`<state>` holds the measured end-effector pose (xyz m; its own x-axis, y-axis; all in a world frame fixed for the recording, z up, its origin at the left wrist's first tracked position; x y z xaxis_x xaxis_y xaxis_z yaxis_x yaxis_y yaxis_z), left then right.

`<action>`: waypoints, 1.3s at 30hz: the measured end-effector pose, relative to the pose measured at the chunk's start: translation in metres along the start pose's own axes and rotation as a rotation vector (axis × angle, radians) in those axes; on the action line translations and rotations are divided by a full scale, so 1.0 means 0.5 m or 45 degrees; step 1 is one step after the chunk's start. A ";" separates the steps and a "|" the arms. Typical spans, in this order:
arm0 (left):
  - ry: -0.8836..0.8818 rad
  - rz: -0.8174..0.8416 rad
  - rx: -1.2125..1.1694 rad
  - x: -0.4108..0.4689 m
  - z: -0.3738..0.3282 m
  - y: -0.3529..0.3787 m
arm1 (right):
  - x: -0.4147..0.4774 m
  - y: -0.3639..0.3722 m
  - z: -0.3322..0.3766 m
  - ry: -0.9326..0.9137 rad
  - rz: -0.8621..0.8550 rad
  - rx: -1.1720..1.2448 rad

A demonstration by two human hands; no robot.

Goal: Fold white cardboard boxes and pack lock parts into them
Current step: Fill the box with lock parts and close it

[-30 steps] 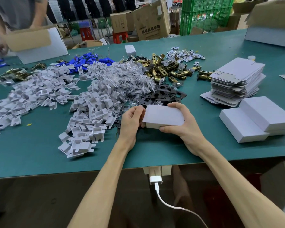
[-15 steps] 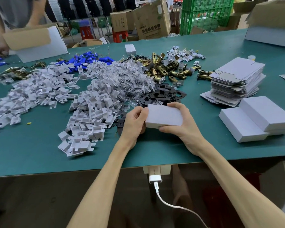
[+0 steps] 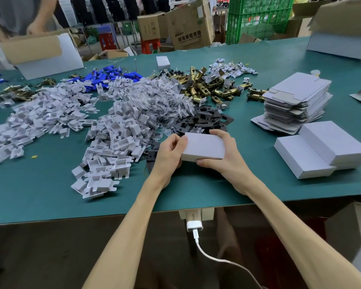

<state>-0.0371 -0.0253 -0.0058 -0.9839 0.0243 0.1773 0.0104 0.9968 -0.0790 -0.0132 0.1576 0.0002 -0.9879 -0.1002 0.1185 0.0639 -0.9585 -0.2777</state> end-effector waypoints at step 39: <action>0.038 0.126 0.084 -0.014 -0.010 0.016 | -0.083 -0.062 0.059 -0.113 -0.179 -1.437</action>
<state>-0.0291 -0.0170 -0.0030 -0.9728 0.1257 0.1946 0.0946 0.9823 -0.1617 0.0298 0.1838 0.0320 -0.9599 -0.0725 0.2708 -0.2544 -0.1799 -0.9502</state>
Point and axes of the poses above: each hand's wrist, its own x-axis towards the middle knuckle, its own y-axis out of the palm, z = x × y, the point moved 3 cm from there along x, towards the middle knuckle, and after that the axes turned 3 degrees about y, right-handed, at the moved point
